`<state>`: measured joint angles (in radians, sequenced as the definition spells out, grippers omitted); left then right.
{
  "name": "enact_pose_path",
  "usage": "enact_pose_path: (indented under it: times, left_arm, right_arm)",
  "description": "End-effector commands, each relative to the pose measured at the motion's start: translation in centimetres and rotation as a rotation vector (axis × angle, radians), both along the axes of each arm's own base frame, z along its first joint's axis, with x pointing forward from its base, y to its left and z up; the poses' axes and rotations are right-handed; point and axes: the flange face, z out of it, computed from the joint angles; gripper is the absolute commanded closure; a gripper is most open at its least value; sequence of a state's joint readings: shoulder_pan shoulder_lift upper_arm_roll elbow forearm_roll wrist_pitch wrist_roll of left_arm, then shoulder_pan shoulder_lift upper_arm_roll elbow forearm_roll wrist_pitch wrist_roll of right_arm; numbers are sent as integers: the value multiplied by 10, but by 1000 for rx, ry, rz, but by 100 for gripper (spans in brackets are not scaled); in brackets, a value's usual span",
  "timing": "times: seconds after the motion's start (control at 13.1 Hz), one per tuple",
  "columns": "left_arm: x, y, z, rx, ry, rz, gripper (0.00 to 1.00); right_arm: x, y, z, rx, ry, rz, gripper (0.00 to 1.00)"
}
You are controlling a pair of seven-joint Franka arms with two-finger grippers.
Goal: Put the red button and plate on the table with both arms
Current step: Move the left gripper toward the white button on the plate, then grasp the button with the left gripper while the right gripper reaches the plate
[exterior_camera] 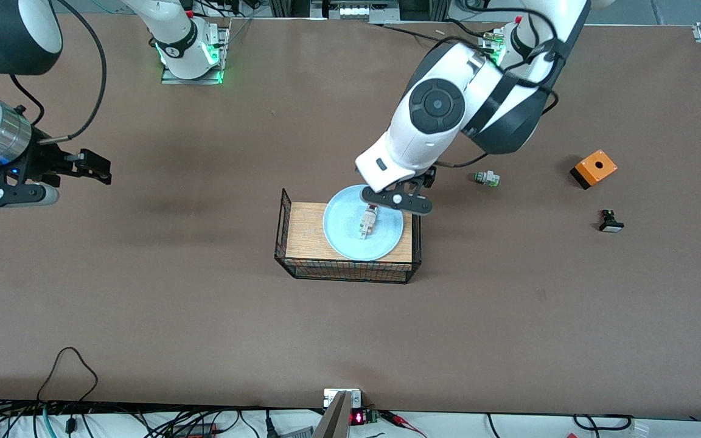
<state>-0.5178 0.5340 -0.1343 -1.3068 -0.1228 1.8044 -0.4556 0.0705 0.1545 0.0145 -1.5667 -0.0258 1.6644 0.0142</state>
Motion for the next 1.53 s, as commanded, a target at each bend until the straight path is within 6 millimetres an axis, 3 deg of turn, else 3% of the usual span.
enact_pose_path:
  times: [0.0,0.38,0.53,0.69,0.99,1.22,1.45]
  left_arm:
    - [7,-19,-24,-15,11,16,0]
    - [13,-34,-69,-20,-2,38,0]
    - [15,-37,-76,-28,-14,32,0]
    - [19,-36,-80,-45,-38,-8,0]
    - [23,-39,-85,-63,-65,-6,0]
    - [22,-39,-88,-59,-66,-30,0]
    - [23,-38,-89,-25,-98,-67,7]
  right_arm:
    - [13,2,-13,11,-7,-8,0]
    - [14,10,-16,44,-4,-3,0]
    - [15,9,-16,141,5,-41,0]
    - [20,-7,-29,160,28,-75,0]
    - [27,-9,-50,162,56,-65,0]
    - [28,-2,-46,182,52,-86,0]
    - [25,23,-41,195,72,-240,0]
